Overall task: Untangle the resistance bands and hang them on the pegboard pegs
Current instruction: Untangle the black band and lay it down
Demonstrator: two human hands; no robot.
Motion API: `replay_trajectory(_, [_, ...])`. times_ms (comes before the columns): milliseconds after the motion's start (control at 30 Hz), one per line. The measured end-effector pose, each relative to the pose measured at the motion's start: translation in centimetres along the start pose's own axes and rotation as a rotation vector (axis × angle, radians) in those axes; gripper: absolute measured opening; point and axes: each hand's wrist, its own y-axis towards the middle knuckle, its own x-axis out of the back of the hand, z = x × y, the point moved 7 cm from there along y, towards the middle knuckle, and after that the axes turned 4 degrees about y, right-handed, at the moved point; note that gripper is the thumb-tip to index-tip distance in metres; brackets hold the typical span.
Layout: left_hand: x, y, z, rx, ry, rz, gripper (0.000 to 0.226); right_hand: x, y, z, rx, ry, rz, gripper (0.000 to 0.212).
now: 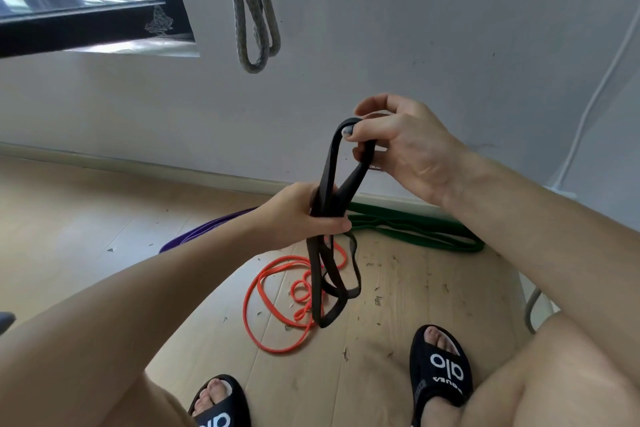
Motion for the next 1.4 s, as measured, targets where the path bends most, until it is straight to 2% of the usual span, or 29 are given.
replay_trajectory(167, [-0.5,0.0,0.7,0.016,0.098,0.020,0.031,0.8,0.4,0.1,-0.020,0.112,-0.045,0.032])
replay_trajectory(400, [-0.9,0.1,1.0,0.039,0.109,0.018,0.012,2.6,0.8,-0.1,-0.024,0.137,-0.096,0.026])
replay_trajectory(600, [-0.5,-0.6,1.5,0.106,-0.060,0.068,0.019,4.3,1.1,-0.2,-0.032,0.236,-0.175,0.017])
replay_trajectory(767, [0.4,-1.0,1.8,0.095,0.077,0.083,0.018,5.7,1.1,-0.7,-0.096,0.288,-0.229,0.014])
replay_trajectory(867, [1.3,-1.3,2.1,0.096,0.111,0.067,0.019,5.9,1.0,-1.0,-0.111,0.287,-0.219,0.015])
replay_trajectory(1067, [2.1,-1.8,2.2,0.088,0.007,0.024,0.012,5.6,1.0,-1.0,-0.113,0.293,-0.207,0.018])
replay_trajectory(1200, [2.3,-2.0,2.3,0.102,0.076,0.045,0.011,5.0,1.0,-1.2,-0.115,0.279,-0.179,0.013])
replay_trajectory(1400, [2.9,-2.2,2.7,0.135,0.195,0.045,0.010,4.6,1.1,-1.0,-0.087,0.282,-0.162,0.016])
